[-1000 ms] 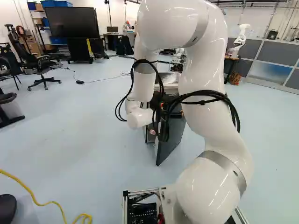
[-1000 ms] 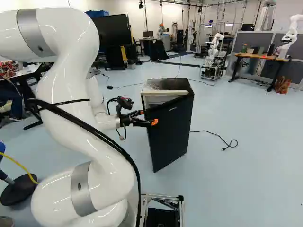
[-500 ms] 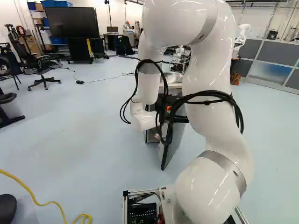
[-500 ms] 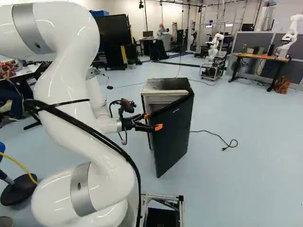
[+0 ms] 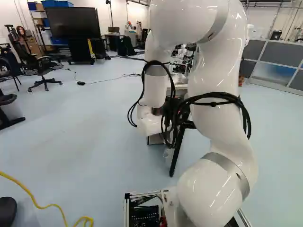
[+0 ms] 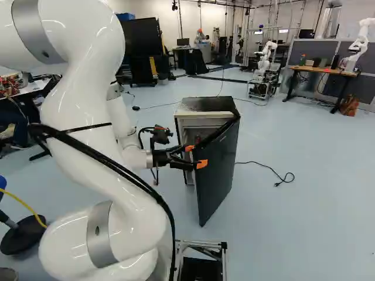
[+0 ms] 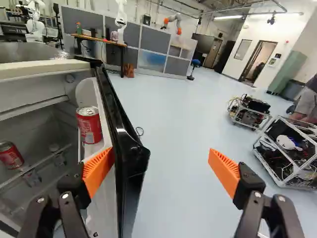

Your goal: Grab a drink from the fridge

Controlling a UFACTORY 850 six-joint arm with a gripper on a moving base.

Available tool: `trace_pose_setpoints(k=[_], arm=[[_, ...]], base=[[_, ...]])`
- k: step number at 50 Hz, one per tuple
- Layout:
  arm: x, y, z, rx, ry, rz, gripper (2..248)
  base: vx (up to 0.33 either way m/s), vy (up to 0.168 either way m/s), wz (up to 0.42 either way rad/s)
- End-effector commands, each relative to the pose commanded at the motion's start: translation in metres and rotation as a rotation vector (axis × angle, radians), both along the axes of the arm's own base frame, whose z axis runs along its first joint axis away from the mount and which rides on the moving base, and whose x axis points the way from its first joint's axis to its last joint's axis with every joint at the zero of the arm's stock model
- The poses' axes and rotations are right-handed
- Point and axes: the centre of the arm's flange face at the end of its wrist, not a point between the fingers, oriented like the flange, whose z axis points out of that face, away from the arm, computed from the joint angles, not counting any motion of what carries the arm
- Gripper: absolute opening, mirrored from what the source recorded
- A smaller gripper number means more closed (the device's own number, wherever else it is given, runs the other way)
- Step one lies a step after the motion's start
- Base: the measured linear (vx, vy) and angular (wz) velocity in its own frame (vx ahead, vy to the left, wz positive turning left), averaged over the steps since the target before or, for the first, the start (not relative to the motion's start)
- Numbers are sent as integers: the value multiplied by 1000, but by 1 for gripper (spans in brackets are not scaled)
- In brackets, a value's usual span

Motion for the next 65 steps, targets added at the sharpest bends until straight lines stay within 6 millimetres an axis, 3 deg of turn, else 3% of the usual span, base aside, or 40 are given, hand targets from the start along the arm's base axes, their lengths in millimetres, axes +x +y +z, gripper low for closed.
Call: trace_pose_setpoints(k=[12,29,65], arm=[[-8,-13,2,-25,1,-67,247],[0,-32,5,-47,-24,-192,247],[48,-86,10,-26,-103,-425,247]], base=[[0,0,0],[0,0,0],[0,0,0]])
